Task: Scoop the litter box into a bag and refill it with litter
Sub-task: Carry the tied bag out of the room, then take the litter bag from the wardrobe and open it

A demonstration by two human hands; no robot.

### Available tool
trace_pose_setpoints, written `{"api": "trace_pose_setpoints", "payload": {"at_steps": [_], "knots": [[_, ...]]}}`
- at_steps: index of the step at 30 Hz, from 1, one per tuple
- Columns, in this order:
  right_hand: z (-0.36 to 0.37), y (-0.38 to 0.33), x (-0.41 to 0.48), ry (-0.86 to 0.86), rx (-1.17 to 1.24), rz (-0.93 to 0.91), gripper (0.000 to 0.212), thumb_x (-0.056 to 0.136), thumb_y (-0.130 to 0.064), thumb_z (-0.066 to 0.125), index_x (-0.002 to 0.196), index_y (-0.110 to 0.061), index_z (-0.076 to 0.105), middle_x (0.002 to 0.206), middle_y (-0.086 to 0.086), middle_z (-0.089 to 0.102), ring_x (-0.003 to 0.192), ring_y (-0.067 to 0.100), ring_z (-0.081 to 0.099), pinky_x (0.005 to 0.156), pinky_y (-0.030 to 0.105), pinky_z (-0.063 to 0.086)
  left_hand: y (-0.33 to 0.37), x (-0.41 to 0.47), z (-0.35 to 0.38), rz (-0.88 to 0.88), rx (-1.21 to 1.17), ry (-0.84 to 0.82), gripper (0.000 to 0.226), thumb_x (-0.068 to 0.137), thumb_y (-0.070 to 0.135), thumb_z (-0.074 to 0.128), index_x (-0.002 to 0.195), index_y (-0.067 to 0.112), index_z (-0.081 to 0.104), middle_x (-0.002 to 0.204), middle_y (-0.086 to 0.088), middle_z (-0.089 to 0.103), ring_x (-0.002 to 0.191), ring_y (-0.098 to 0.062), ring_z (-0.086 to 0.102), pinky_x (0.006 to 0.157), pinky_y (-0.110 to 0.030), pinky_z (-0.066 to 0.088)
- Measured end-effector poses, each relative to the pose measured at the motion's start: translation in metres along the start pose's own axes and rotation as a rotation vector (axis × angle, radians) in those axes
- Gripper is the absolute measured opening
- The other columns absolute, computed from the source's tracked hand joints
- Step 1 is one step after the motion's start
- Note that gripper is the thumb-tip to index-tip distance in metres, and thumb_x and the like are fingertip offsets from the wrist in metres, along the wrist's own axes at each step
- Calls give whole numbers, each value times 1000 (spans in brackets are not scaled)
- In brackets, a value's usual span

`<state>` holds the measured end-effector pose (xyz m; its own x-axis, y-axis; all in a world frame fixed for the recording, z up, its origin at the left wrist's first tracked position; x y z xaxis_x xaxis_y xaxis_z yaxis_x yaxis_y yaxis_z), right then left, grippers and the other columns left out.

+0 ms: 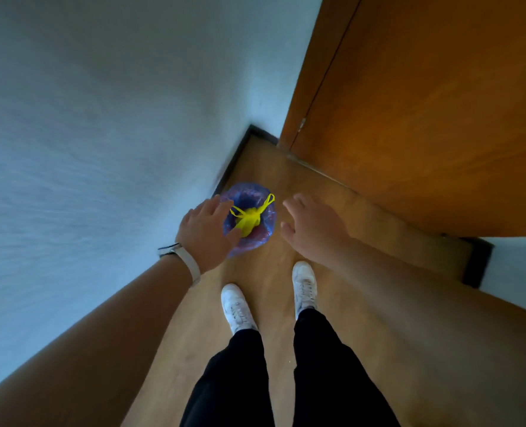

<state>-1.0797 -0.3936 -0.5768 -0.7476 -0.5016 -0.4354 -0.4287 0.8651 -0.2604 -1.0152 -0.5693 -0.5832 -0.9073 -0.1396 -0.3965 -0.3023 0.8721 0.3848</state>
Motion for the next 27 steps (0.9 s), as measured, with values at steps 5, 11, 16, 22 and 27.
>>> {"api": "trace_pose_setpoints", "payload": {"at_steps": [5,11,16,22,27], "knots": [[-76,-14,-62,80,-2,99,47,94,-41,47,135,-18,47,139,6,46,128,26,43,101,40,38,49,-37,-72,177,87,66,73,77,59,36,130,13,57,136,-17,54,116,-37,57,97,-49,42],[-146,-13,-145,166,-7,225,53,96,-48,41,142,-21,39,148,4,37,136,25,34,107,42,32,116,-79,-126,365,151,125,66,82,56,38,132,16,55,139,-11,53,125,-34,51,102,-53,39],[-183,8,-214,201,-9,309,58,99,-54,29,150,-27,25,159,1,21,145,24,18,115,44,22,187,-101,-160,544,225,197,61,85,56,40,127,16,59,129,-11,60,116,-34,58,95,-54,44],[-200,52,-303,258,49,408,57,99,-55,25,150,-29,24,158,-1,21,145,22,18,117,44,21,276,-140,-168,720,199,238,60,87,56,36,126,18,61,131,-9,60,121,-32,56,101,-55,39],[-201,94,-395,359,32,523,55,99,-57,25,147,-30,29,154,-2,30,143,23,24,116,45,26,353,-187,-131,848,229,192,59,88,58,33,131,24,56,134,-7,56,127,-29,49,105,-53,35]]}}
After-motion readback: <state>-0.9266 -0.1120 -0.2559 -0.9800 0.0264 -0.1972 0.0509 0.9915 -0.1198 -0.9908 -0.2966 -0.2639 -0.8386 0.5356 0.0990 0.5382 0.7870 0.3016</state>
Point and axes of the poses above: each hand's wrist, its own x-axis towards the middle knuckle, its own z-axis out of the palm, y = z × x, the point moved 9 cm from there along x, towards the middle knuckle
